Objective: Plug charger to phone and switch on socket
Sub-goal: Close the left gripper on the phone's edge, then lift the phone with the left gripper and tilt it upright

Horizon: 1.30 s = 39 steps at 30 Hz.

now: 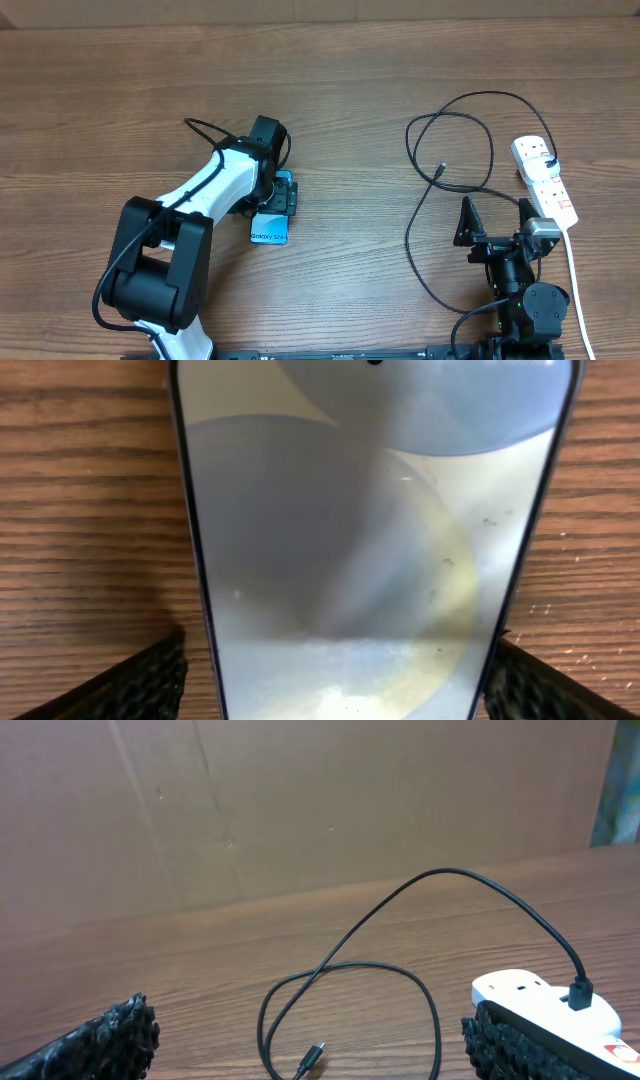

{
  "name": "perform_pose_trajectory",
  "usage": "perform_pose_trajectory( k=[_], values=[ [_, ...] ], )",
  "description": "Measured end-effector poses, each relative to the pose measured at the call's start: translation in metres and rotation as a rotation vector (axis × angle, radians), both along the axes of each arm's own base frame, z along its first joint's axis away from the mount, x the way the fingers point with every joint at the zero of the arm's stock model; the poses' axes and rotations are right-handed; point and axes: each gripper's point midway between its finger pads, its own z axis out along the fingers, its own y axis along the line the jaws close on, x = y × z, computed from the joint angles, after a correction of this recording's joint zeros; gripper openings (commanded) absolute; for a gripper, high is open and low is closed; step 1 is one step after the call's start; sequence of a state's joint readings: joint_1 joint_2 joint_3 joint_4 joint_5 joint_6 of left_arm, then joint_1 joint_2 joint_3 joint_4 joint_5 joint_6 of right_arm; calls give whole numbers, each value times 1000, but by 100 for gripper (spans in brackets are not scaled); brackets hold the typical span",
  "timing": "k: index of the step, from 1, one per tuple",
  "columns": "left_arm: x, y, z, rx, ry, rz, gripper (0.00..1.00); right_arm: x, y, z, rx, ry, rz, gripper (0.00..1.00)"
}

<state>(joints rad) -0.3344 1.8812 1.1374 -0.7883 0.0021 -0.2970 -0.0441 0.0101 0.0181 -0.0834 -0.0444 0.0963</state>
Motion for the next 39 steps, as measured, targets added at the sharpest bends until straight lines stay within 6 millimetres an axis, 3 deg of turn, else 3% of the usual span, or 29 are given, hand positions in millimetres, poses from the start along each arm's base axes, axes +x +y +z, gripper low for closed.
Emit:
perform_pose_trajectory(
  k=[16, 39],
  values=[
    [3, 0, 1, -3, -14, 71, 67, 0, 0, 0, 0, 0, 0, 100],
    [-4, 0, 2, 0, 25, 94, 64, 0, 0, 0, 0, 0, 0, 100]
  ],
)
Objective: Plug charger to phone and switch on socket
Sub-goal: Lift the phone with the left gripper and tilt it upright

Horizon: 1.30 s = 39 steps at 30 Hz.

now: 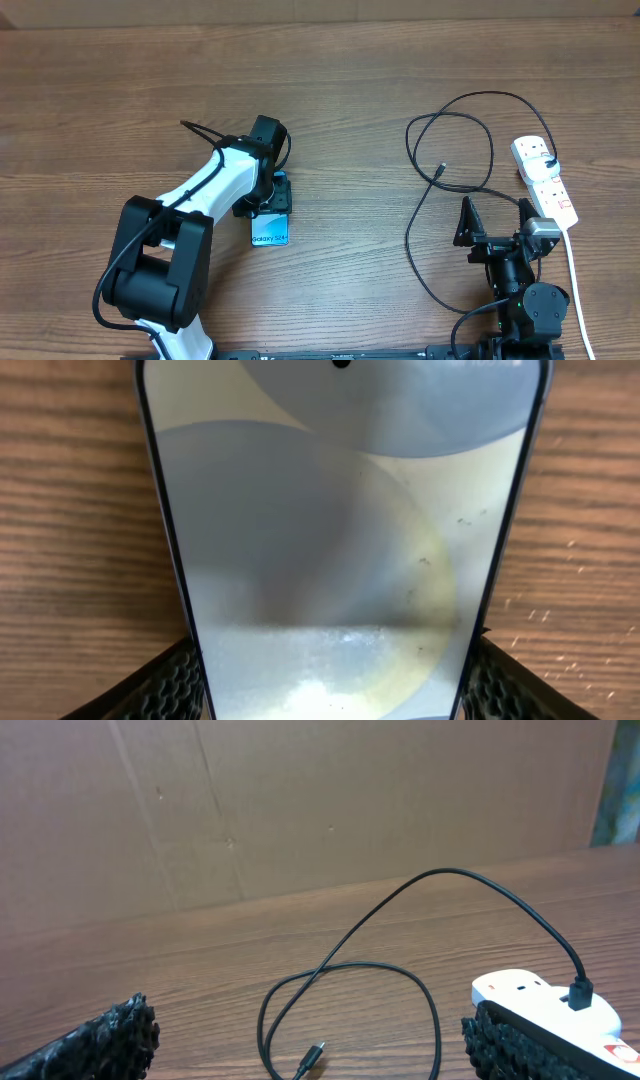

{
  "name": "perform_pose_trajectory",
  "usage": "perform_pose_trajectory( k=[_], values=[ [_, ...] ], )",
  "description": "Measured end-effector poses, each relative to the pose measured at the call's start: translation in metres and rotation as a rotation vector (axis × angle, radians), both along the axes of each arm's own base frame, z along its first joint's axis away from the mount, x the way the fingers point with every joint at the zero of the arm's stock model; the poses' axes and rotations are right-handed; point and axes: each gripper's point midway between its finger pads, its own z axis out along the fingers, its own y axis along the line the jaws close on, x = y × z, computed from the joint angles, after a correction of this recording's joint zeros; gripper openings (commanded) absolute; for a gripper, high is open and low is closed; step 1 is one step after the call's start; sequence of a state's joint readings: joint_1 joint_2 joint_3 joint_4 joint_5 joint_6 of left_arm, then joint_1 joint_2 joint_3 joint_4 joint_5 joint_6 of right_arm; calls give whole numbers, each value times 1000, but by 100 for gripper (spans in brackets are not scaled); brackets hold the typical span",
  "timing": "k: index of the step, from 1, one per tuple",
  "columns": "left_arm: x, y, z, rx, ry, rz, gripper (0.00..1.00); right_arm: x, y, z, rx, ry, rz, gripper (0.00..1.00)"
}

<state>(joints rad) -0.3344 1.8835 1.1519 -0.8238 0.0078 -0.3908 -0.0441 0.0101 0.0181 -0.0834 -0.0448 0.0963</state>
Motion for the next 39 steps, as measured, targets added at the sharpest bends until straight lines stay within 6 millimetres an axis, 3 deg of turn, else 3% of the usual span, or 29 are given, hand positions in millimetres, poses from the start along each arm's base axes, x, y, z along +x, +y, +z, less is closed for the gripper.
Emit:
perform_pose_trajectory(
  k=[7, 24, 39],
  values=[
    [-1, 0, 3, 9, 35, 0, 62, 0, 0, 0, 0, 0, 0, 100],
    [9, -4, 37, 15, 52, 23, 60, 0, 0, 0, 0, 0, 0, 100],
    [21, -11, 92, -1, 50, 92, 59, 0, 0, 0, 0, 0, 0, 100]
  ],
)
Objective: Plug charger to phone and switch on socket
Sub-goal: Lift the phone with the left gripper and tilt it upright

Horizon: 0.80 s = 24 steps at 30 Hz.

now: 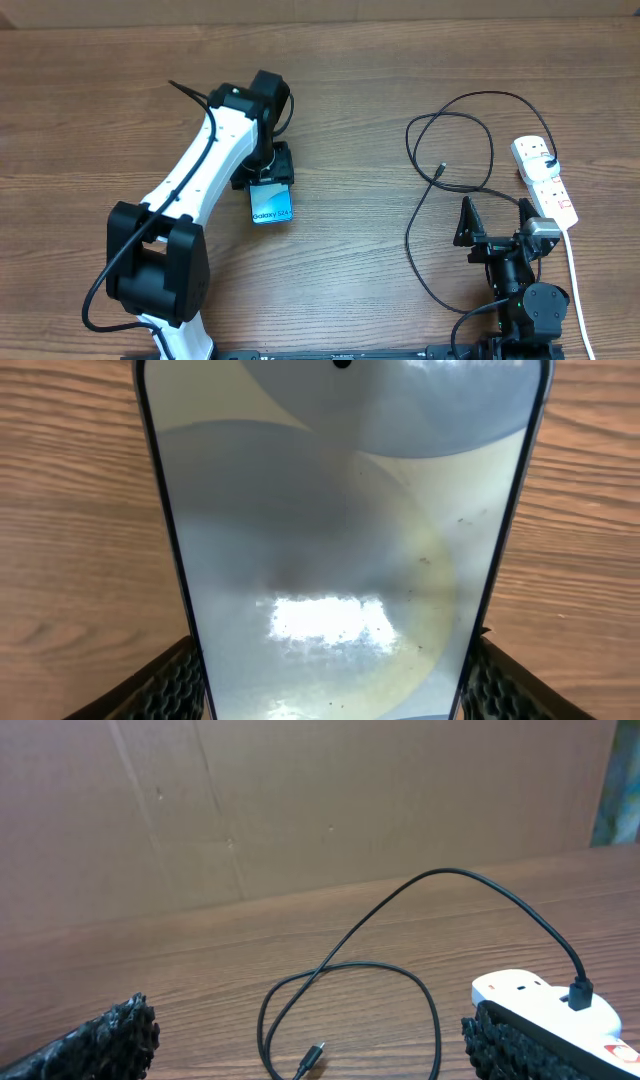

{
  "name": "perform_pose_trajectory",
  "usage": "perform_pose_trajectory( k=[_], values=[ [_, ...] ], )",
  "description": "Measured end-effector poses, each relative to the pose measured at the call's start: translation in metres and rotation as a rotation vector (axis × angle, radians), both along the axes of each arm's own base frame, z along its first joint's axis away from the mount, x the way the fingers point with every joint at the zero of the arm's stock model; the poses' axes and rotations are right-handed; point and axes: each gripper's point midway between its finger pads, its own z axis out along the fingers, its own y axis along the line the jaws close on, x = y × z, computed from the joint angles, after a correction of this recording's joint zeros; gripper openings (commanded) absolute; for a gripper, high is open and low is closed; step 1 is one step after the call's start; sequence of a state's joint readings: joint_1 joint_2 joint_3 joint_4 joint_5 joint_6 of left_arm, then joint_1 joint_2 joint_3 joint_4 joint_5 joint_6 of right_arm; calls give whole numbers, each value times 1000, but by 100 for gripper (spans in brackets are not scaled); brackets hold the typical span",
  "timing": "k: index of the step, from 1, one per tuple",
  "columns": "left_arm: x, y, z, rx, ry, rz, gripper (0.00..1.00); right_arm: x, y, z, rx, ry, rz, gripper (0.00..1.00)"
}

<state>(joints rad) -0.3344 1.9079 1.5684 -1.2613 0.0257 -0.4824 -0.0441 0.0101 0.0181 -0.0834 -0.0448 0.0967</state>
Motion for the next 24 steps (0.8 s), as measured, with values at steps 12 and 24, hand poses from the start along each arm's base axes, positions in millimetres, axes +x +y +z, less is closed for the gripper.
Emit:
perform_pose_trajectory(
  k=[12, 24],
  values=[
    [13, -9, 32, -42, -41, 140, 55, 0, 0, 0, 0, 0, 0, 100],
    [12, -19, 33, -94, -18, 259, 55, 0, 0, 0, -1, -2, 0, 100]
  ],
)
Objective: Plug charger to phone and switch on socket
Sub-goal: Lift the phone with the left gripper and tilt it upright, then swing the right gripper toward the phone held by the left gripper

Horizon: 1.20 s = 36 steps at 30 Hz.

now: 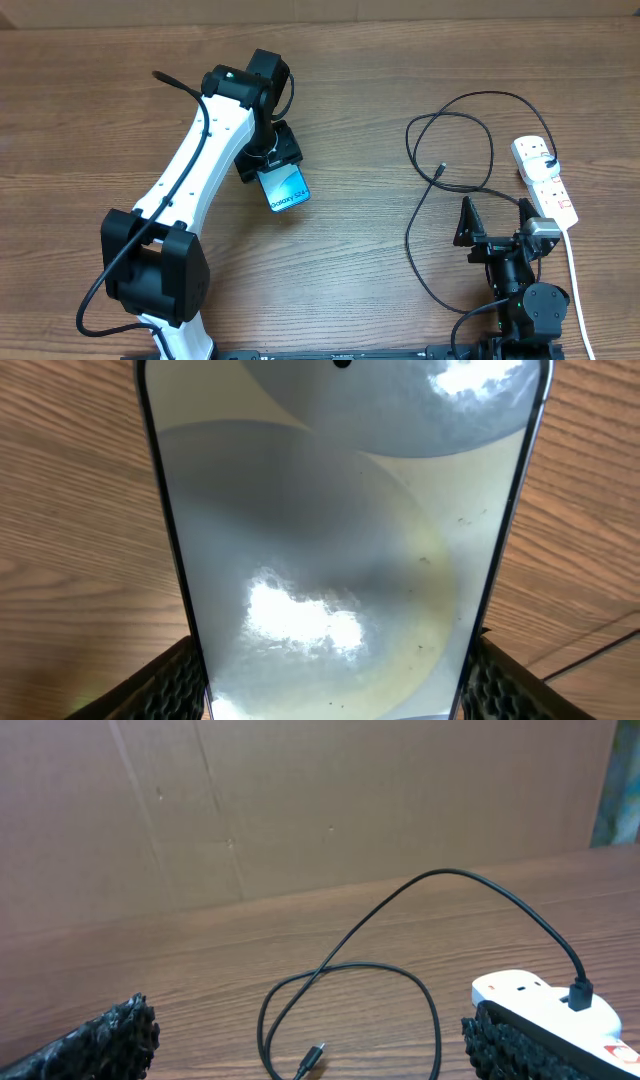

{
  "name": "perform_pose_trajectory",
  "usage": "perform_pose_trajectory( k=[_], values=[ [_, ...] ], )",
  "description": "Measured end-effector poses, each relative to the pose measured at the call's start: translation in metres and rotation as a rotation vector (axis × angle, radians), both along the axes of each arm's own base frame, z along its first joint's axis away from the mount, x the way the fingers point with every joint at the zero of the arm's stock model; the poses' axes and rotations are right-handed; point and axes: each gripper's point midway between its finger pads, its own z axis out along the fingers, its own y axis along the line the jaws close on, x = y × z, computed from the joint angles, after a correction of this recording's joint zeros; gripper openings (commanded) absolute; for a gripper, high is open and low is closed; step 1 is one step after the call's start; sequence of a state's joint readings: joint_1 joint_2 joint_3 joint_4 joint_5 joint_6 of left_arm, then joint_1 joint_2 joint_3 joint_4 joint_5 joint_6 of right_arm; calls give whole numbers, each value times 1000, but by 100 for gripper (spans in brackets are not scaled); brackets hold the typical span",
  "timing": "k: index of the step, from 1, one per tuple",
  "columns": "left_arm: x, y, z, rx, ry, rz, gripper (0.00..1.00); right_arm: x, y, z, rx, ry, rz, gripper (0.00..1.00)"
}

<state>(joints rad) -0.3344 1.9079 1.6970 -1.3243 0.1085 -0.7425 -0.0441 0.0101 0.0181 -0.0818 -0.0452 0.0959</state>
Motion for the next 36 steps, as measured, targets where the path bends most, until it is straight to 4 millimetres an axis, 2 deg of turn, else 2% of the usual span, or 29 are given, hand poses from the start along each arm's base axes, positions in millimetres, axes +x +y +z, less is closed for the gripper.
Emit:
perform_pose_trajectory(
  k=[5, 8, 12, 17, 22, 29, 33, 36],
  values=[
    [3, -5, 1, -24, -9, 22, 55, -1, 13, 2, 90, -3, 76, 100],
    [6, -7, 1, -34, -17, 29, 55, -4, 34, 4, 284, 18, 198, 100],
    [7, -8, 1, -42, -21, 43, 55, -20, 76, 5, 619, 141, 441, 100],
    [8, -10, 2, -54, -19, 62, 55, -42, 109, 5, 830, 301, 642, 100],
    [10, -16, 3, -84, -24, 72, 55, -52, 120, 8, 891, 355, 717, 100],
    [10, -25, 5, -137, -15, 80, 56, -55, 124, -2, 923, 428, 723, 99],
    [9, -30, 6, -168, -4, 78, 56, -50, 122, -15, 959, 491, 680, 99],
    [7, -33, 7, -187, 4, 79, 55, -44, 119, -34, 989, 561, 613, 99]
  ],
)
